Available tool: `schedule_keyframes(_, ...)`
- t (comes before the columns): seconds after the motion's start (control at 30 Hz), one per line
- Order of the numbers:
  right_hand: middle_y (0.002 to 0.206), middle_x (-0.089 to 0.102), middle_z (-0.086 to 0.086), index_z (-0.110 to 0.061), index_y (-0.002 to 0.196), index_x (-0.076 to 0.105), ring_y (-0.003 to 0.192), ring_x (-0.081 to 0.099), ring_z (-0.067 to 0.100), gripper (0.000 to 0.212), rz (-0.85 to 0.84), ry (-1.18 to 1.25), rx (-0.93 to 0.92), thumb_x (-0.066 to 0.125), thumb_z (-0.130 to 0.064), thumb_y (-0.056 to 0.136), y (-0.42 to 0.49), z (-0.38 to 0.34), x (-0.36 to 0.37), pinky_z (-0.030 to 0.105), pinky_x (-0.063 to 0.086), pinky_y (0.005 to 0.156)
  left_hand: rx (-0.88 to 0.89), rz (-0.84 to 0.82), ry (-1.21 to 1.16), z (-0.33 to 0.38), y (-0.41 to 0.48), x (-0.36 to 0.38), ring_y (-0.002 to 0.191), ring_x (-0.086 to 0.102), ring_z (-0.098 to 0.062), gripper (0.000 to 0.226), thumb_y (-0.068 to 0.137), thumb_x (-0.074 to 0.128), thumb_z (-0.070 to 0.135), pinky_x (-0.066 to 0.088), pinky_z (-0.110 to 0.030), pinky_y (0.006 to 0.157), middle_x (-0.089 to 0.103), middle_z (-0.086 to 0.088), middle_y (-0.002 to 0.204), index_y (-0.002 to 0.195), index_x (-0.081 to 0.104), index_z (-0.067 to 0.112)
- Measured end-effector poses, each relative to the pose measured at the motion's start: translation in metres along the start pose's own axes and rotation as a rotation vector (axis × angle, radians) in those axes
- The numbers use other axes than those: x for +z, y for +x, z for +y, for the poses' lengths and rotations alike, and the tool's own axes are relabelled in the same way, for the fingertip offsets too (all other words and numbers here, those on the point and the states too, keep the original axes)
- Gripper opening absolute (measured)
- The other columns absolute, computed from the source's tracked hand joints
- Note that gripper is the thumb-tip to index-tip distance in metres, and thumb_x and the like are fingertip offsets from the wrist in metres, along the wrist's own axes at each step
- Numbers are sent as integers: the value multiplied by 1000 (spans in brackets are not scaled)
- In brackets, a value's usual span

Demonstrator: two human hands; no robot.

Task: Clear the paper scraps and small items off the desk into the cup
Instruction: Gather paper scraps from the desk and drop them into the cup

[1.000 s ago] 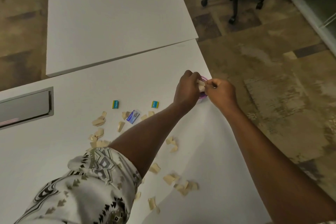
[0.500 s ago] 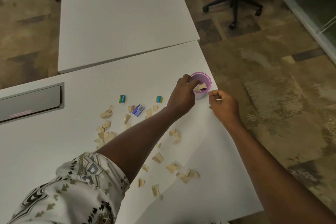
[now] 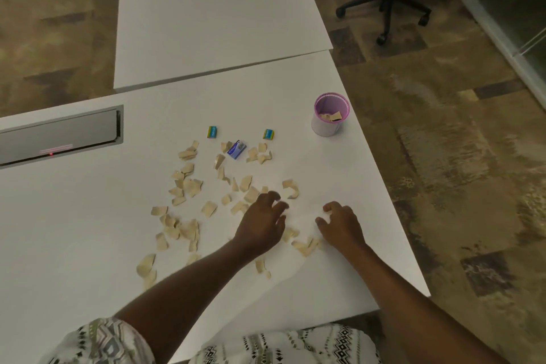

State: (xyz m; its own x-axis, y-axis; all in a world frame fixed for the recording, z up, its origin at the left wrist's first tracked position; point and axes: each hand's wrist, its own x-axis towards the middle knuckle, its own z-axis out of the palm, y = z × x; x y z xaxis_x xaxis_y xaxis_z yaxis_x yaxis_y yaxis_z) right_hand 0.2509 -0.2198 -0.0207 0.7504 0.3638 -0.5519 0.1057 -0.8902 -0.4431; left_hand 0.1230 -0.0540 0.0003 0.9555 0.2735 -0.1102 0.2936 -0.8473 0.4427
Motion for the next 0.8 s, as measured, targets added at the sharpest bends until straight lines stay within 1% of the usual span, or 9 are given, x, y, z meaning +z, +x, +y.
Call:
schedule_keyframes(0.1,121,50,13,-17,120,52,101,61,32,39,-5,-27,110,64,-35,88,-16,1,19,31,45,81,175,-62,94,-10,-48,20,99,64,-35,20,90,61,15,57,-39,73,64,-18,117,106,69,6)
schedule_keyframes(0.17,121,49,13,-17,119,50,101,60,32,39,-4,-10,152,65,-35,88,-23,-3,30,32,46,81,299,-107,141,-18,-74,32,89,62,-32,13,89,60,16,54,-36,66,64,-16,108,97,66,9)
schedule_keyframes(0.27,121,51,15,-15,119,49,99,59,30,41,-23,44,171,67,-33,87,-32,-16,46,29,42,77,436,-156,194,-32,-103,49,85,54,-25,6,95,55,20,48,-32,65,58,-8,104,95,59,16)
schedule_keyframes(0.37,121,57,13,-15,119,51,103,60,29,38,-49,185,181,66,-29,86,-37,-38,61,32,50,84,482,-166,253,-47,-119,59,93,54,-25,6,98,51,19,52,-34,71,55,-9,109,99,56,16)
schedule_keyframes(0.4,121,59,11,-16,121,52,104,61,27,38,-66,248,176,65,-27,87,-38,-47,65,33,51,86,473,-157,271,-52,-121,59,96,56,-26,9,98,50,19,54,-34,74,56,-10,111,101,57,15)
schedule_keyframes(0.53,113,64,-1,-25,123,57,90,63,14,37,-140,390,72,60,-23,86,-36,-82,67,23,48,71,333,-123,292,-70,-116,44,96,63,-30,29,96,39,20,58,-35,77,65,-15,110,100,65,10)
schedule_keyframes(0.63,119,62,6,-19,117,63,104,62,20,29,38,201,-196,64,-18,88,-24,-95,59,25,47,84,233,-103,321,-83,-108,25,98,64,-31,22,89,51,17,57,-37,78,66,-15,113,102,67,9)
schedule_keyframes(0.7,129,54,9,-19,123,59,116,55,26,36,156,50,-339,67,-20,87,-12,-96,52,31,48,92,156,-62,322,-92,-104,13,100,63,-32,25,84,63,20,56,-37,79,65,-15,117,107,66,9)
schedule_keyframes(0.8,153,31,11,-24,142,41,140,31,33,59,106,-129,-358,64,-31,89,8,-96,48,43,40,107,-79,10,259,-101,-103,2,119,58,-41,43,87,66,28,52,-46,94,57,-21,133,124,61,8)
